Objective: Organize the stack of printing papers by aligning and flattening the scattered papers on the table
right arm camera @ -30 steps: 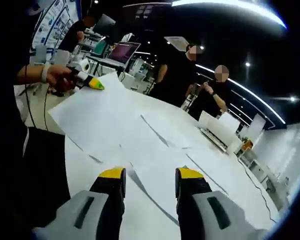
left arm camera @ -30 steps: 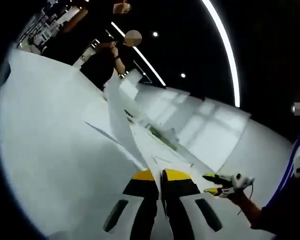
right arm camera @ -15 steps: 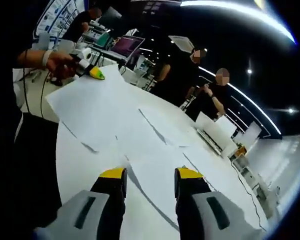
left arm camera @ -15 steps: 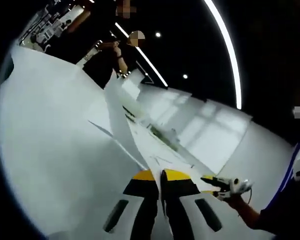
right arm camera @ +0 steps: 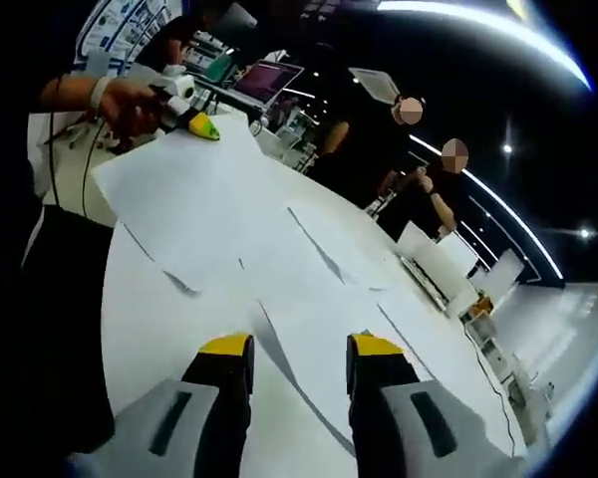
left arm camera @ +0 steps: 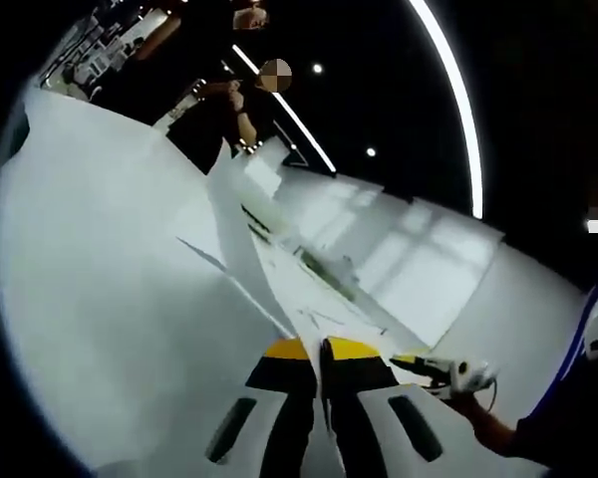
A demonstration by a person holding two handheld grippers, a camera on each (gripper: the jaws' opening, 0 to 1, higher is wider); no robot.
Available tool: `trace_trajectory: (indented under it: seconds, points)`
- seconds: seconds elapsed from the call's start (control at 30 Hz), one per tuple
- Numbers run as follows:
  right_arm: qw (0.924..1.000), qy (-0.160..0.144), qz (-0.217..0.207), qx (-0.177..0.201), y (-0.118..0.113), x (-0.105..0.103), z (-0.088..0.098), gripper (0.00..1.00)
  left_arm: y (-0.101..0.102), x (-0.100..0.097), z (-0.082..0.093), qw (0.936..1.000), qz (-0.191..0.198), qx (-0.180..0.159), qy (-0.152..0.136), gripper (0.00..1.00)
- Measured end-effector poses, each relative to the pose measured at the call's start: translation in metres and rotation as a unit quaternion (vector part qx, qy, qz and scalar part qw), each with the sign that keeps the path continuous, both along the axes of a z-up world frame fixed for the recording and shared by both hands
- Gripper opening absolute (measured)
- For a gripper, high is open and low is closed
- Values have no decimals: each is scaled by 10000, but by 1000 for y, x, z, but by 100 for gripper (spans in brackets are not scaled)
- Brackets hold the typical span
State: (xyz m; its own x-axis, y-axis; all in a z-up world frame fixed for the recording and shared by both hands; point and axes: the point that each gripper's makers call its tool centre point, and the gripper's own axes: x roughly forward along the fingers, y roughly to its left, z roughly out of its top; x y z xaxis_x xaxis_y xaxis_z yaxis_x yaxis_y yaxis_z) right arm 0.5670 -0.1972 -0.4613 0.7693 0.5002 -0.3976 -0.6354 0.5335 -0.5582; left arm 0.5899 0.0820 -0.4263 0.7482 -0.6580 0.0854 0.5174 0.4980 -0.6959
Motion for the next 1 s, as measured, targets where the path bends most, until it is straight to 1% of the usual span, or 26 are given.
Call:
trace_trajectory:
  seconds: [0.27,0.33,0.47,0.63,0.77,1.0]
  points:
    - [9999,70,-30,86,2,6,-7,31,-1,1,-2,10000,-11,1,39,7]
    - [10000,74,-22,42,3,8,-9,31,-2,1,-2,10000,-15,5,38,7]
    - [9999,78,-9,101,5,11,-11,28,-3,2,-3,10000,-21,-2,44,7]
    - [9997,60,-52,218,6,19,-10,28,-3,2,-3,10000,-14,-11,52,7]
    - [9997,57,-46,233,10,19,-9,28,-2,3,-3,10000,-6,-17,53,7]
    - [9999,-64,-92,130,14,23,-6,28,-1,3,-3,10000,-3,-40,60,7]
